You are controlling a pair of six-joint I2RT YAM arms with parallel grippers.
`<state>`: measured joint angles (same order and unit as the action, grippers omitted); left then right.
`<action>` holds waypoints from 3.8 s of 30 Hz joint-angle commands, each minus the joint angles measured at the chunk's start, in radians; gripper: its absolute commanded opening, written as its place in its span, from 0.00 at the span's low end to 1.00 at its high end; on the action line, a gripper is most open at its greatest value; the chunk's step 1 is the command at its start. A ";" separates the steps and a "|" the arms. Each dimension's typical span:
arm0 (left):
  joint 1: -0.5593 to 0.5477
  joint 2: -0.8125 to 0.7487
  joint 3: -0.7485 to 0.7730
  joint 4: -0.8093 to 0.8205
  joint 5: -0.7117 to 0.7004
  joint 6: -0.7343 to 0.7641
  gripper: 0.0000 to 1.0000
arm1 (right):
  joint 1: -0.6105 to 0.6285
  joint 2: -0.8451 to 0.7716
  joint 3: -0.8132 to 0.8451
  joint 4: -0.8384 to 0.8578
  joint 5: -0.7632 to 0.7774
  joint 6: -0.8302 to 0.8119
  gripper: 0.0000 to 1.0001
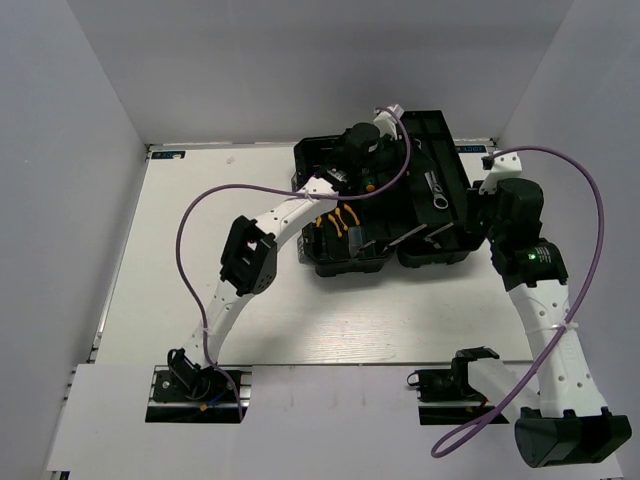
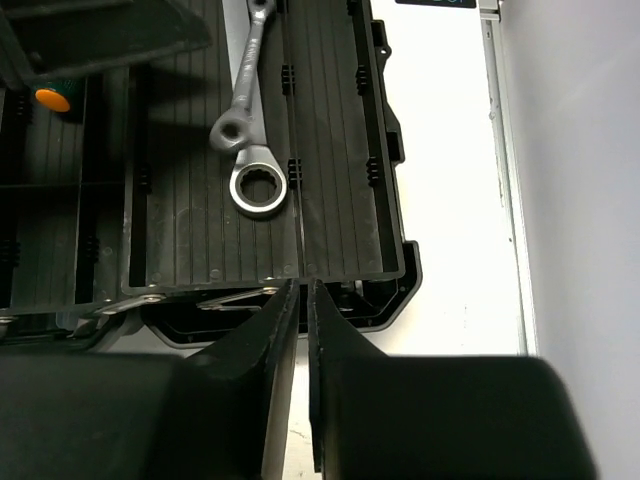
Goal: Sort the tools into containers
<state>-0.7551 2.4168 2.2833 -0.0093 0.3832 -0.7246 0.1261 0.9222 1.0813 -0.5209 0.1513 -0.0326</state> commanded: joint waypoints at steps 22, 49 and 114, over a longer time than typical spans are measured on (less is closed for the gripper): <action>0.103 -1.074 -0.973 -0.371 -0.546 0.297 0.73 | -0.473 0.429 0.307 -0.162 -0.323 -0.059 0.68; 0.192 -1.064 -1.243 -0.268 -0.442 0.318 0.82 | -0.462 1.176 0.718 -0.122 -0.837 -0.216 0.69; 0.174 -0.552 -0.930 -0.276 -0.348 0.298 0.79 | -0.407 0.857 0.574 -0.332 -0.891 -0.362 0.00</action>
<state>-0.5640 1.8648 1.3163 -0.3138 -0.0021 -0.4232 -0.3138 1.9434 1.6207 -0.7715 -0.6426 -0.4229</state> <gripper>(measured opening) 0.797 0.348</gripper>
